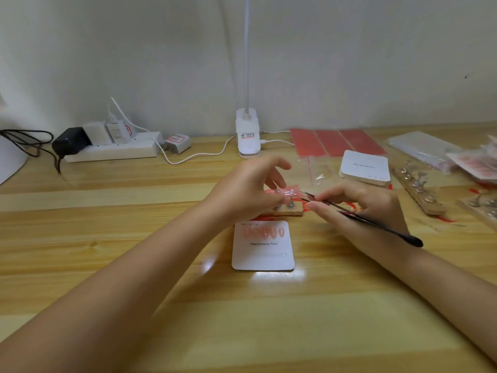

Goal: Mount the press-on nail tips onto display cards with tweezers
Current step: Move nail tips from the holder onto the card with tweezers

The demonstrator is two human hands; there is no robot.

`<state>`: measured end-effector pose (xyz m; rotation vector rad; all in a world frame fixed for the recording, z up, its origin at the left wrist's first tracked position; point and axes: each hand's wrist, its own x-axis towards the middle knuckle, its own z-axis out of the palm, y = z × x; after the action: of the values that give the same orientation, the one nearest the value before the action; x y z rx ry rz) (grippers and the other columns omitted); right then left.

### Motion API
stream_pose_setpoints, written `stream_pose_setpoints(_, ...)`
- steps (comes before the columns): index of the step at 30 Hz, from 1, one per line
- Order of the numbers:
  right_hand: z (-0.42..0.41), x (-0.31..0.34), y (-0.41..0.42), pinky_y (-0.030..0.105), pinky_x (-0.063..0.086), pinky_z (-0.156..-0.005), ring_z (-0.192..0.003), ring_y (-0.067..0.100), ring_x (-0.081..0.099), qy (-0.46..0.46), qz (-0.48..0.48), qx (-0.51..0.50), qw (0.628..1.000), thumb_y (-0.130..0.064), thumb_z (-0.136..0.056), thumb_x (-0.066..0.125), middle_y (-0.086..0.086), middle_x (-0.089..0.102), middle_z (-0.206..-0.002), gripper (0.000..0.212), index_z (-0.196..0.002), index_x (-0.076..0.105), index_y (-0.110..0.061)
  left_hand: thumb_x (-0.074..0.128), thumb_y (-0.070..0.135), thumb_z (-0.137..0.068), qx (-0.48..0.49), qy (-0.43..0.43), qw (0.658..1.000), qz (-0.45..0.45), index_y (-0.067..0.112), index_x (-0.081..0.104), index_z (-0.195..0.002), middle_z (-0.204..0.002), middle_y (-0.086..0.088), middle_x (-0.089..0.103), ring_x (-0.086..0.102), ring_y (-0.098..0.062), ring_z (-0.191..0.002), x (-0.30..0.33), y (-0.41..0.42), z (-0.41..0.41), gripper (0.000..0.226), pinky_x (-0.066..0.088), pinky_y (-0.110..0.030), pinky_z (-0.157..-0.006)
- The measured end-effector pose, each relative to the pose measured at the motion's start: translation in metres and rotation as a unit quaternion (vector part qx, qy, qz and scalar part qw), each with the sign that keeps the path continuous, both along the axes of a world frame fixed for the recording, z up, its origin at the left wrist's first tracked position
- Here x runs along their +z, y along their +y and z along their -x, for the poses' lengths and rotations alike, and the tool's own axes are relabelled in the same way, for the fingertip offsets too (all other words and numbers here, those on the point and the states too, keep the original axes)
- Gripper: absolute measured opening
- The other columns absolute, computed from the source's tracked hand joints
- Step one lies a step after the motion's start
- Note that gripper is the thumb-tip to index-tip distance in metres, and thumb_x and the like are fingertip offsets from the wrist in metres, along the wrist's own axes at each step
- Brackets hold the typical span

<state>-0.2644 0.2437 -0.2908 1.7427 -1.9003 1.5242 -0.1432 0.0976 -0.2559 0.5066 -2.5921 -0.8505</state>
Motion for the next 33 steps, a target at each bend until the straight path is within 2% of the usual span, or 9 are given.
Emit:
stream_pose_setpoints(5, 0.004, -0.002, -0.002, 0.001, 0.037, -0.069, -0.074, -0.013, 0.058, 0.051, -0.009, 0.001, 0.999, -0.025, -0.078, 0.069, -0.017, 0.064, -0.076, 0.013, -0.078, 0.07, -0.012, 0.075, 0.019, -0.073, 0.017, -0.018, 1.0, 0.007, 0.027, 0.056, -0.11, -0.078, 0.018, 0.061, 0.059, -0.008, -0.081, -0.005, 0.004, 0.012, 0.043, 0.05, -0.038, -0.081)
stream_pose_setpoints(11, 0.005, -0.004, -0.003, 0.012, 0.045, -0.066, -0.071, 0.002, 0.061, 0.075, -0.005, 0.001, 0.997, -0.027, -0.079, 0.068, -0.008, 0.067, -0.074, 0.016, -0.079, 0.071, -0.011, 0.073, 0.015, -0.075, 0.039, 0.002, 0.999, 0.004, 0.026, 0.06, -0.105, -0.073, 0.02, 0.059, 0.058, -0.007, -0.077, -0.012, 0.005, 0.013, 0.034, 0.05, -0.037, -0.079)
stream_pose_setpoints(15, 0.007, -0.005, -0.005, 0.008, 0.042, -0.067, -0.072, 0.0, 0.061, 0.077, -0.007, 0.009, 0.997, -0.026, -0.081, 0.068, -0.01, 0.066, -0.073, 0.013, -0.079, 0.07, -0.013, 0.074, 0.017, -0.074, 0.041, -0.006, 0.999, 0.0, 0.027, 0.059, -0.105, -0.071, 0.021, 0.059, 0.058, -0.005, -0.077, -0.011, 0.005, 0.015, 0.035, 0.05, -0.035, -0.08)
stream_pose_setpoints(21, 0.008, -0.007, -0.006, 0.006, 0.042, -0.067, -0.077, -0.001, 0.062, 0.053, -0.009, 0.011, 0.998, -0.031, -0.084, 0.06, -0.01, 0.067, -0.074, 0.018, -0.081, 0.069, -0.016, 0.075, 0.017, -0.074, 0.045, -0.003, 0.999, -0.003, 0.027, 0.06, -0.097, -0.07, 0.019, 0.06, 0.061, -0.008, -0.08, -0.012, 0.005, 0.014, 0.029, 0.051, -0.038, -0.079)
stream_pose_setpoints(25, 0.006, -0.006, -0.006, 0.002, 0.038, -0.066, -0.073, -0.01, 0.06, 0.002, -0.023, 0.01, 1.0, -0.037, -0.085, 0.063, -0.019, 0.063, -0.072, 0.015, -0.08, 0.065, -0.024, 0.075, 0.016, -0.073, 0.043, -0.008, 0.999, -0.004, 0.028, 0.058, -0.094, -0.07, 0.019, 0.06, 0.06, -0.009, -0.081, -0.01, 0.006, 0.014, 0.03, 0.051, -0.039, -0.079)
stream_pose_setpoints(30, 0.005, -0.003, -0.004, 0.008, 0.039, -0.055, -0.064, -0.002, 0.059, -0.078, -0.04, -0.011, 0.996, -0.041, -0.081, 0.055, -0.008, 0.068, -0.071, 0.024, -0.075, 0.066, -0.021, 0.074, 0.015, -0.075, 0.035, -0.026, 0.999, 0.003, 0.029, 0.053, -0.091, -0.068, 0.021, 0.059, 0.058, -0.007, -0.079, -0.007, 0.006, 0.015, 0.029, 0.049, -0.037, -0.08)
stream_pose_setpoints(33, 0.005, -0.001, -0.004, 0.02, 0.042, -0.057, -0.066, 0.006, 0.06, -0.102, -0.05, -0.015, 0.993, -0.044, -0.08, 0.052, -0.005, 0.069, -0.071, 0.028, -0.074, 0.066, -0.021, 0.073, 0.011, -0.075, 0.032, -0.021, 0.999, -0.002, 0.026, 0.053, -0.089, -0.068, 0.019, 0.06, 0.057, -0.008, -0.077, -0.007, 0.007, 0.016, 0.028, 0.05, -0.037, -0.079)
